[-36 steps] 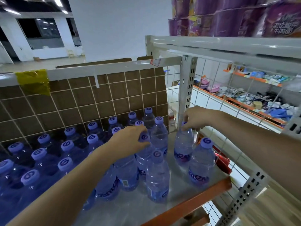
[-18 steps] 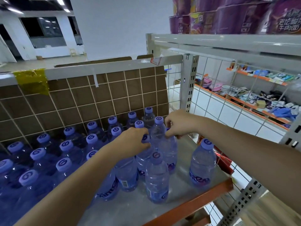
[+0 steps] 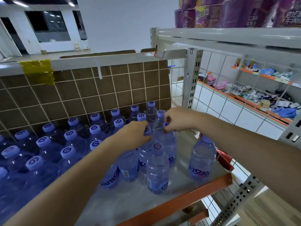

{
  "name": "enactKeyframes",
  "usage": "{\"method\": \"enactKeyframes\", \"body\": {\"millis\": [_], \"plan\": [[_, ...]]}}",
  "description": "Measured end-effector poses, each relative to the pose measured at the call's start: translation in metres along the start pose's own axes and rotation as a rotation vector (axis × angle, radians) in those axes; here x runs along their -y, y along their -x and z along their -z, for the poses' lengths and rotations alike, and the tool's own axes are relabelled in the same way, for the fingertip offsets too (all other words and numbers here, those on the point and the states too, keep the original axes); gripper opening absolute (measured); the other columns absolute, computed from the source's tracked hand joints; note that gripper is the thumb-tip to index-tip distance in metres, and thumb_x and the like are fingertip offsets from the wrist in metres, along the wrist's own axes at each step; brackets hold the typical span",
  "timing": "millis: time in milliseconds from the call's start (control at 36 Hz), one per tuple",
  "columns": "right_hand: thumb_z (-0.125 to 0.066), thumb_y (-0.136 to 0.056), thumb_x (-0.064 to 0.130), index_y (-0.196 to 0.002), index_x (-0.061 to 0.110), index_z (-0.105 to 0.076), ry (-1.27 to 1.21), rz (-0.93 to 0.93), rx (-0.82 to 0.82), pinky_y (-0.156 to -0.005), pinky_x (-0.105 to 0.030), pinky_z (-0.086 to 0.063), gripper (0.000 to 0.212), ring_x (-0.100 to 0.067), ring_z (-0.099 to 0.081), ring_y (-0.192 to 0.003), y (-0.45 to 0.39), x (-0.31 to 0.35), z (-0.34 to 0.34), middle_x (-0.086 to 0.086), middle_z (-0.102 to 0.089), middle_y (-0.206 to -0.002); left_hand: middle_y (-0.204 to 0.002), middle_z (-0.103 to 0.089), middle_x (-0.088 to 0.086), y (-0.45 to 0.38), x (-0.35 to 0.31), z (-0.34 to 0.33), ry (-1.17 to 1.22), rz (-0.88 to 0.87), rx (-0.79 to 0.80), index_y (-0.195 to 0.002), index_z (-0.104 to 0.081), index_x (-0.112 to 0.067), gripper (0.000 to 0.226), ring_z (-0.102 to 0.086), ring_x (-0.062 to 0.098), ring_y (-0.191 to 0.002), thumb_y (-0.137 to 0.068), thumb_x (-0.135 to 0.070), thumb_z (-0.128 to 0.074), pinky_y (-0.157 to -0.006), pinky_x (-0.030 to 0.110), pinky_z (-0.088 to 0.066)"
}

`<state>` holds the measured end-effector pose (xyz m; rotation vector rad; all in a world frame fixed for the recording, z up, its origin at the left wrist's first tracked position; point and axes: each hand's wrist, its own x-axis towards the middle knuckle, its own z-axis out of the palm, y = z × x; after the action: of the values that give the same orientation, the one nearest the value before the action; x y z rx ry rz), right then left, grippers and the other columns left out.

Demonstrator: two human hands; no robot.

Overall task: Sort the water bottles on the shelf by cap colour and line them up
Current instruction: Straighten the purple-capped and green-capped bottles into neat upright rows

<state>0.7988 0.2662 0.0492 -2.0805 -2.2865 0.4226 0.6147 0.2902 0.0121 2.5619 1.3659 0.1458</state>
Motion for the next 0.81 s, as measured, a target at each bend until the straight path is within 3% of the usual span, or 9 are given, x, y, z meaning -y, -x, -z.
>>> {"method": "enactKeyframes", "body": {"millis": [83, 167, 250, 333, 417, 556, 694, 806], "plan": [[-0.067, -0.083, 0.043, -0.095, 0.005, -0.07, 0.134, 0.007, -0.042, -0.051, -0.027, -0.033, 0.04, -0.02, -0.052, -0.067, 0.006, 0.005, 0.003, -0.006, -0.058, -0.074, -0.097, -0.05, -0.001, 0.012, 0.007, 0.005, 0.014, -0.007, -0.001, -0.106, -0.051, -0.015, 0.032, -0.048, 0.016, -0.086, -0.088, -0.04, -0.061, -0.072, 0.027, -0.035], [-0.068, -0.08, 0.049, -0.102, 0.01, -0.07, 0.162, 0.042, -0.126, -0.063, -0.029, -0.046, 0.045, -0.023, -0.064, -0.085, 0.01, 0.016, 0.01, -0.007, -0.07, -0.094, -0.107, -0.054, 0.001, 0.025, 0.016, 0.017, 0.007, -0.021, -0.061, -0.122, -0.052, -0.015, 0.046, -0.052, 0.018, -0.098, -0.088, -0.044, -0.061, -0.08, 0.029, -0.04], [-0.069, -0.079, 0.046, -0.1, 0.015, -0.069, 0.161, 0.079, -0.194, -0.072, -0.032, -0.051, 0.037, -0.023, -0.063, -0.09, 0.011, 0.032, 0.016, -0.005, -0.069, -0.096, -0.114, -0.055, 0.001, 0.04, 0.026, 0.031, 0.013, -0.022, -0.132, -0.121, -0.055, -0.017, 0.042, -0.053, 0.021, -0.106, -0.087, -0.041, -0.062, -0.09, 0.036, -0.044], [-0.07, -0.079, 0.044, -0.086, 0.026, -0.064, 0.079, 0.131, -0.18, -0.076, -0.037, -0.054, 0.02, -0.018, -0.064, -0.084, 0.011, 0.05, 0.015, 0.003, -0.067, -0.086, -0.104, -0.054, -0.001, 0.061, 0.038, 0.049, 0.039, -0.015, -0.195, -0.115, -0.058, -0.016, 0.034, -0.055, 0.02, -0.1, -0.087, -0.035, -0.064, -0.085, 0.033, -0.045], [-0.071, -0.08, 0.043, -0.08, 0.03, -0.059, 0.003, 0.16, -0.139, -0.072, -0.036, -0.055, 0.018, -0.018, -0.068, -0.076, 0.012, 0.073, 0.006, 0.004, -0.065, -0.086, -0.102, -0.057, -0.002, 0.086, 0.056, 0.062, -0.01, 0.005, -0.213, -0.112, -0.06, -0.017, 0.031, -0.056, 0.02, -0.097, -0.088, -0.037, -0.062, -0.083, 0.032, -0.046], [-0.066, -0.086, 0.046, -0.088, 0.024, -0.062, -0.003, 0.205, -0.103, -0.056, -0.022, -0.036, 0.023, -0.014, -0.059, -0.082, 0.018, 0.111, -0.008, 0.01, -0.062, -0.084, -0.094, -0.06, -0.006, 0.131, 0.095, 0.073, 0.009, 0.094, -0.151, -0.104, -0.062, -0.021, 0.025, -0.056, 0.015, -0.09, -0.088, -0.04, -0.061, -0.074, 0.027, -0.043], [-0.066, -0.086, 0.045, -0.093, 0.023, -0.064, -0.039, 0.237, -0.056, -0.075, -0.03, -0.048, 0.023, -0.015, -0.059, -0.088, 0.021, 0.155, -0.022, 0.011, -0.059, -0.088, -0.084, -0.059, -0.007, 0.175, 0.126, 0.079, 0.023, 0.126, -0.124, -0.095, -0.062, -0.017, 0.022, -0.055, 0.014, -0.082, -0.09, -0.038, -0.059, -0.072, 0.03, -0.044], [-0.067, -0.086, 0.046, -0.093, 0.024, -0.064, -0.087, 0.245, -0.045, -0.07, -0.028, -0.045, 0.023, -0.011, -0.057, -0.081, 0.024, 0.185, -0.033, 0.011, -0.057, -0.086, -0.079, -0.056, -0.01, 0.206, 0.149, 0.082, 0.022, 0.13, -0.115, -0.096, -0.064, -0.017, 0.023, -0.052, 0.006, -0.071, -0.088, -0.039, -0.061, -0.062, 0.021, -0.037]]}}
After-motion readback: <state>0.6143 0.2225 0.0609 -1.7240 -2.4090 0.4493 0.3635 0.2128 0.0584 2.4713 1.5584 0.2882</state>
